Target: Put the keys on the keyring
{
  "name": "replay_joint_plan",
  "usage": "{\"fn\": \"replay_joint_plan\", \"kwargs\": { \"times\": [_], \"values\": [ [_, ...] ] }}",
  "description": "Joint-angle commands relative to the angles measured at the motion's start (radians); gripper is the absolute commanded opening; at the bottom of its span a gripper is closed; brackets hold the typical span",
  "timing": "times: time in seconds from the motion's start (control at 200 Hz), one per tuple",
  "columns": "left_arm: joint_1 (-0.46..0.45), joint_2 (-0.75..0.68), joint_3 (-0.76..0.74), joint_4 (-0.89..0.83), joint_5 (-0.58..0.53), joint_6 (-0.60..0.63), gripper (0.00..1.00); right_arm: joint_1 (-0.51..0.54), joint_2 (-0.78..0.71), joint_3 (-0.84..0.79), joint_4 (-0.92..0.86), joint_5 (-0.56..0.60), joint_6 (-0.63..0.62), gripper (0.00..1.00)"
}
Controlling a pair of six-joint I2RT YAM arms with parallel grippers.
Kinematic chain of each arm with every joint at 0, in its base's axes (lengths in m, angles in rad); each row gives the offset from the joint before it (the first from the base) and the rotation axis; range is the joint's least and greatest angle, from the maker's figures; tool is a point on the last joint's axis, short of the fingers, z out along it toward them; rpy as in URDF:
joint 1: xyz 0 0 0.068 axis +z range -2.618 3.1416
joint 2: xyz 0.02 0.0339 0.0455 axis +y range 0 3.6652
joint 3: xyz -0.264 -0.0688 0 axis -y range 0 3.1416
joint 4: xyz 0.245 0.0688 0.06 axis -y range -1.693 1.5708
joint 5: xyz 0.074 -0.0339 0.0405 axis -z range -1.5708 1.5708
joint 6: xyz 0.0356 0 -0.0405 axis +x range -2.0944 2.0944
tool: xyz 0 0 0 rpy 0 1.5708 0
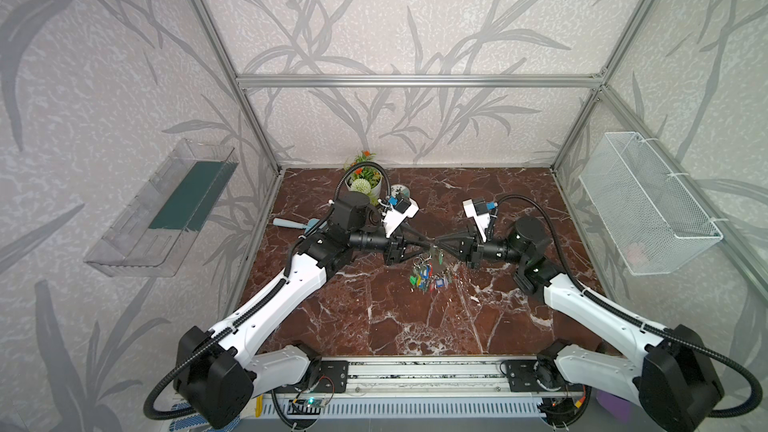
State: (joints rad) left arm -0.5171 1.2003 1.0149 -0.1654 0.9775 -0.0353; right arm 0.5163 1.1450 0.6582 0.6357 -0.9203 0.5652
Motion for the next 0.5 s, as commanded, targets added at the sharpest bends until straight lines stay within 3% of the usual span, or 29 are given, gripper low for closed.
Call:
{"fn": "replay_joint_plan", "kwargs": {
  "times": [0.0, 0.15, 0.345, 0.495],
  "values": [
    [0.019, -0.035, 0.013, 0.091, 0.072, -0.05, 0.45, 0.003, -0.019, 0.019, 0.097, -0.022, 0.013, 0.0],
    [0.033, -0.029, 0.022, 0.059, 0.026, -0.03, 0.47, 0.003, -0.03, 0.016, 0.097, -0.023, 0.01, 0.0],
    [0.032, 0.012, 0.057, -0.034, 0.014, 0.038, 0.41, 0.003, -0.034, 0.014, 0.092, -0.023, 0.008, 0.0],
    [0.017, 0.031, 0.056, -0.051, 0.072, 0.048, 0.39, 0.004, -0.029, 0.012, 0.098, -0.021, 0.009, 0.0]
  ]
}}
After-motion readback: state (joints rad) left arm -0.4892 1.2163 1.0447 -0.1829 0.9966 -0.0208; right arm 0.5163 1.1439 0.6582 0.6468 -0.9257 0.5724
